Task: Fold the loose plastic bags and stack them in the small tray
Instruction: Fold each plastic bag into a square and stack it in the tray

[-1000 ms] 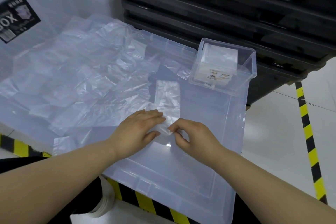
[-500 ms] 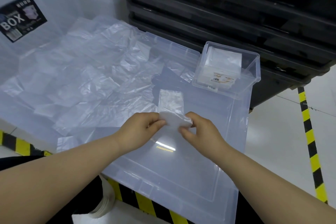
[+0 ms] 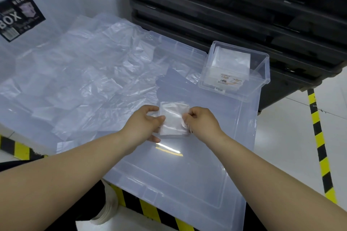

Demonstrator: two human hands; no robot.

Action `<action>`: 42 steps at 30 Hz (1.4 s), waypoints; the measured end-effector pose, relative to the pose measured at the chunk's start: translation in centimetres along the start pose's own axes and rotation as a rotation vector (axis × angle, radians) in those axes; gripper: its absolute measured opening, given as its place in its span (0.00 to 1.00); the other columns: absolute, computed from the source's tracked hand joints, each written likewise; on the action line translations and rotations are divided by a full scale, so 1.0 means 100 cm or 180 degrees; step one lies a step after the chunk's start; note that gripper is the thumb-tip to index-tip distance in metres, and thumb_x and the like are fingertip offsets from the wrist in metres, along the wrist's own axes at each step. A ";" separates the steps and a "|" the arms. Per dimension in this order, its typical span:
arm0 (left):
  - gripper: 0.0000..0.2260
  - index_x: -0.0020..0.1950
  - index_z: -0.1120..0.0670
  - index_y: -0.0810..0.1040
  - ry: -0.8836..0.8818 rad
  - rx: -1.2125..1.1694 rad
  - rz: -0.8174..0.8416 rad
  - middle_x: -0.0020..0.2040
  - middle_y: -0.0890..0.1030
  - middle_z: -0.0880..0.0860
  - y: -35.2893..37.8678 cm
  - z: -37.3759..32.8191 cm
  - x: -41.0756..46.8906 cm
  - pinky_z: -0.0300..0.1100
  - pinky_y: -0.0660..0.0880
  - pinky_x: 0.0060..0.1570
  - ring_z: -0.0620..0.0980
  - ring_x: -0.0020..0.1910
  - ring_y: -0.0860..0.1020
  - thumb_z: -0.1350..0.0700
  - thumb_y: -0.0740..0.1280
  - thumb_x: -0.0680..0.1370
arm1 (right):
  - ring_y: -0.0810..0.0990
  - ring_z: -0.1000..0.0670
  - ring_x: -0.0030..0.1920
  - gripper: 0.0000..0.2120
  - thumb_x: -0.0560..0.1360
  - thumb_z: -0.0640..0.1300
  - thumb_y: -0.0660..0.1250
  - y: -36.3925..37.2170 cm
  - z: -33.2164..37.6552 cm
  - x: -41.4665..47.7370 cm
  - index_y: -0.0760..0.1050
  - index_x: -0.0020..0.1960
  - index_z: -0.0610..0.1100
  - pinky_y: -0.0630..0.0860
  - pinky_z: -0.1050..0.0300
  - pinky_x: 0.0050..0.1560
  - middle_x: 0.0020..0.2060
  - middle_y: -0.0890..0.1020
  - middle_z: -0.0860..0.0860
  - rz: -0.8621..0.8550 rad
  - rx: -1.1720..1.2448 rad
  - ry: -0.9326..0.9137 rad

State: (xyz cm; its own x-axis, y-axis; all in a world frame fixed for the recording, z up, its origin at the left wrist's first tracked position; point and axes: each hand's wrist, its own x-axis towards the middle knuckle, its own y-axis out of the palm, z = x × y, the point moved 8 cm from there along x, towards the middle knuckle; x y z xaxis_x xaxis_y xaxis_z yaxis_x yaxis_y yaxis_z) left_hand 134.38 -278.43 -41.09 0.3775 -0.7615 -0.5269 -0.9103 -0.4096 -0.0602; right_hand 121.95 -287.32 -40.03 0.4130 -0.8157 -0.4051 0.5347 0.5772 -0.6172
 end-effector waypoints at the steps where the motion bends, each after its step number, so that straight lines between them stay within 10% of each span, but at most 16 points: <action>1: 0.12 0.59 0.53 0.68 0.0102 0.0098 -0.0067 0.40 0.75 0.51 -0.001 -0.003 -0.001 0.34 0.74 0.24 0.47 0.36 0.74 0.59 0.65 0.77 | 0.78 0.43 0.40 0.15 0.77 0.43 0.59 0.001 0.000 0.002 0.66 0.31 0.45 0.70 0.57 0.41 0.32 0.77 0.47 0.0021 0.0001 0.0035; 9: 0.17 0.47 0.56 0.83 0.2949 0.3676 -0.0702 0.48 0.83 0.55 0.024 -0.038 -0.026 0.48 0.78 0.39 0.54 0.45 0.83 0.52 0.56 0.72 | 0.66 0.51 0.27 0.22 0.77 0.45 0.61 0.003 0.004 0.006 0.63 0.26 0.46 0.62 0.60 0.30 0.24 0.67 0.51 -0.0081 -0.0223 0.0176; 13: 0.26 0.58 0.59 0.79 0.2385 0.4447 0.0073 0.59 0.79 0.57 0.039 -0.014 -0.011 0.50 0.74 0.54 0.53 0.57 0.79 0.49 0.50 0.72 | 0.69 0.49 0.29 0.21 0.77 0.44 0.62 0.002 0.004 0.007 0.64 0.26 0.46 0.65 0.59 0.32 0.25 0.68 0.51 -0.0100 -0.0142 0.0145; 15: 0.38 0.73 0.58 0.61 0.1998 0.4538 0.0248 0.74 0.60 0.57 0.043 -0.010 -0.009 0.40 0.48 0.70 0.50 0.73 0.60 0.44 0.35 0.68 | 0.75 0.46 0.39 0.13 0.77 0.44 0.61 0.001 0.008 0.006 0.69 0.34 0.44 0.71 0.57 0.41 0.32 0.73 0.50 -0.0164 -0.0142 0.0052; 18: 0.44 0.76 0.53 0.39 0.1743 0.4671 0.0261 0.76 0.38 0.50 0.043 -0.001 -0.007 0.36 0.25 0.59 0.45 0.74 0.37 0.43 0.23 0.59 | 0.76 0.45 0.52 0.11 0.78 0.47 0.60 -0.003 0.013 0.002 0.68 0.57 0.43 0.70 0.56 0.47 0.49 0.76 0.48 -0.0364 -0.0403 -0.0099; 22: 0.44 0.75 0.54 0.37 0.1740 0.4646 0.0179 0.74 0.35 0.47 0.041 0.000 -0.006 0.37 0.23 0.58 0.39 0.65 0.30 0.42 0.23 0.59 | 0.80 0.41 0.51 0.16 0.70 0.41 0.65 -0.010 0.044 -0.017 0.75 0.57 0.39 0.77 0.52 0.47 0.54 0.79 0.43 -0.1535 -0.1613 -0.1402; 25: 0.45 0.75 0.55 0.36 0.1566 0.4612 0.0239 0.76 0.36 0.50 0.040 0.001 -0.005 0.38 0.23 0.58 0.38 0.63 0.29 0.40 0.23 0.59 | 0.79 0.38 0.56 0.19 0.66 0.43 0.63 0.014 0.044 -0.016 0.79 0.55 0.38 0.76 0.44 0.51 0.57 0.79 0.41 -0.1040 -0.2025 -0.1841; 27: 0.45 0.75 0.55 0.35 0.1516 0.4589 0.0253 0.76 0.36 0.50 0.040 0.000 -0.005 0.39 0.24 0.59 0.38 0.63 0.29 0.40 0.23 0.58 | 0.61 0.41 0.72 0.25 0.74 0.47 0.53 0.030 0.035 -0.013 0.66 0.70 0.40 0.58 0.46 0.71 0.72 0.64 0.44 -0.0240 -0.2151 -0.1677; 31: 0.44 0.75 0.55 0.35 0.1500 0.4698 0.0243 0.76 0.36 0.50 0.038 0.000 -0.005 0.40 0.25 0.62 0.44 0.73 0.33 0.38 0.24 0.60 | 0.37 0.52 0.75 0.41 0.65 0.60 0.26 0.033 0.015 -0.003 0.42 0.76 0.48 0.32 0.56 0.70 0.75 0.41 0.54 0.0190 -0.2463 -0.1305; 35: 0.29 0.75 0.55 0.37 0.1284 0.4671 0.0325 0.76 0.37 0.51 0.035 -0.003 -0.003 0.44 0.32 0.69 0.47 0.74 0.37 0.42 0.43 0.81 | 0.36 0.49 0.74 0.27 0.81 0.54 0.43 0.020 0.007 0.002 0.39 0.76 0.48 0.33 0.53 0.71 0.75 0.39 0.50 0.0093 -0.2454 -0.0834; 42: 0.29 0.75 0.50 0.55 0.1364 0.3822 -0.0064 0.74 0.57 0.48 0.018 -0.032 0.005 0.38 0.47 0.63 0.47 0.73 0.54 0.47 0.63 0.77 | 0.56 0.47 0.69 0.26 0.76 0.56 0.60 -0.004 0.015 -0.002 0.61 0.70 0.45 0.51 0.58 0.66 0.69 0.62 0.48 -0.0305 -0.1901 -0.0611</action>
State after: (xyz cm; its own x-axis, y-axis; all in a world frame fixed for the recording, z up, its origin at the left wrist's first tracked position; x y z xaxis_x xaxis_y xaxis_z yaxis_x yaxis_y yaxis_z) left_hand 133.53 -281.17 -38.75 0.2134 -0.9528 -0.2158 -0.4001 0.1162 -0.9091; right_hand 122.79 -287.28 -38.66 0.5381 -0.8093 -0.2353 0.0953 0.3358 -0.9371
